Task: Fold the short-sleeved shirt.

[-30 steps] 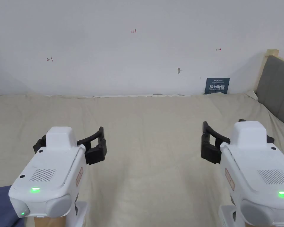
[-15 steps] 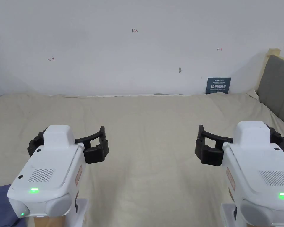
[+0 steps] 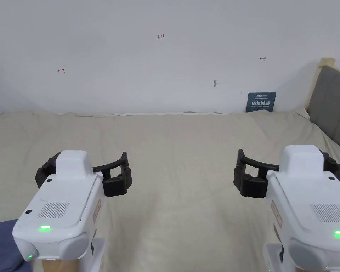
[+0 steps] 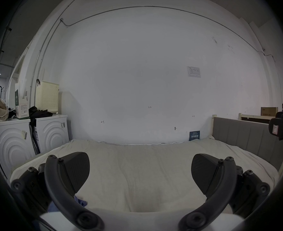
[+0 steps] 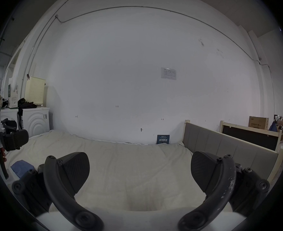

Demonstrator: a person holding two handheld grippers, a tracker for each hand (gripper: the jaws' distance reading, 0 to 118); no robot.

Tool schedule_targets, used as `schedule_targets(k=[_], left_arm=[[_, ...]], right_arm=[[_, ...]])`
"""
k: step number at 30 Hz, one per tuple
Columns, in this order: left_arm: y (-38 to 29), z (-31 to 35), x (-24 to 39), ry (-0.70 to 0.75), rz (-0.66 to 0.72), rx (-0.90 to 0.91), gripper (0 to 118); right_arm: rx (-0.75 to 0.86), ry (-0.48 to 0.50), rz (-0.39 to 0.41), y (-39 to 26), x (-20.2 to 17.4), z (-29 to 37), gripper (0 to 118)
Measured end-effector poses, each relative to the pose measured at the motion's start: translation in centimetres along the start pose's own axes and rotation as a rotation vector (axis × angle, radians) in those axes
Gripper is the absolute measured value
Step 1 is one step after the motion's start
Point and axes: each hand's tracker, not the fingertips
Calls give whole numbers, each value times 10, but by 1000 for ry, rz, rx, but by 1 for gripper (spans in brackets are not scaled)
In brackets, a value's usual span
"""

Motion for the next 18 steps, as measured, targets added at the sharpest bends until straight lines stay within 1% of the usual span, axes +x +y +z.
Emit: schedule_targets(k=[18], left_arm=[[-1, 0, 1, 10, -13, 12, 118]], right_arm=[[-1, -3, -2, -1, -2, -2, 118]])
